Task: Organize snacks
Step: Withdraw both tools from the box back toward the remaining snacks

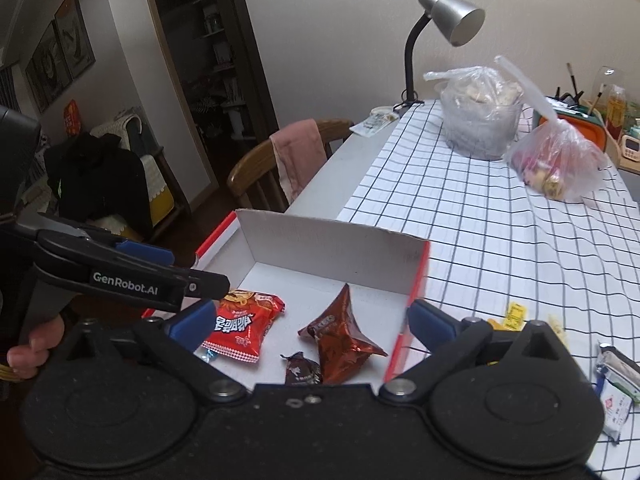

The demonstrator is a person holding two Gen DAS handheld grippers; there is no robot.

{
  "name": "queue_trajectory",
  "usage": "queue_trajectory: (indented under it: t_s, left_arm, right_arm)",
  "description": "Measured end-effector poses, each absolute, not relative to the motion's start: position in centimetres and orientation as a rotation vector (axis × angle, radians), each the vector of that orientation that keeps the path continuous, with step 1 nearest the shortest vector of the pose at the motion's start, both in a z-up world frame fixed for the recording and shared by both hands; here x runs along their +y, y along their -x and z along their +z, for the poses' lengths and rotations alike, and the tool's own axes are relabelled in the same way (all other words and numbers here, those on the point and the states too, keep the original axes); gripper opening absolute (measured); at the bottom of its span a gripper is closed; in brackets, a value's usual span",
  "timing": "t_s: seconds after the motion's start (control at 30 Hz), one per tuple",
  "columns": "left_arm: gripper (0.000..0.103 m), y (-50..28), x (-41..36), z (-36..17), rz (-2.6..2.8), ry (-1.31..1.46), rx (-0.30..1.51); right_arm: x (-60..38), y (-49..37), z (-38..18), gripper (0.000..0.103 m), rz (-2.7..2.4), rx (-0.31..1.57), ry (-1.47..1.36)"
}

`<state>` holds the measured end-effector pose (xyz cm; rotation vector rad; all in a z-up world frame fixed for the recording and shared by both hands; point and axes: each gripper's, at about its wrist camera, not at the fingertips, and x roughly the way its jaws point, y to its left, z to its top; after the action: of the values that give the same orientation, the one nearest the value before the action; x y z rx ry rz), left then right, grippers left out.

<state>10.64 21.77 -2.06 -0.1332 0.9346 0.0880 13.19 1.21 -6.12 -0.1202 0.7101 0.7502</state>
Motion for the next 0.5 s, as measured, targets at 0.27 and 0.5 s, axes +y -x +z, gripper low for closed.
queue_trajectory:
  t_s: [0.27,0.5]
  left_arm:
    - [0.087,-9.3,18.7,-1.3,0.042,0.140,0.886]
    - [0.098,-8.7,15.0,-1.5,-0.020,0.154,0.847]
  right_arm:
    - [-2.5,-12.4,-5.7,0.103,0.739,0.688,0.093]
    - [-6.9,-11.7,-5.8,0.103,0.713,0.682,0.087]
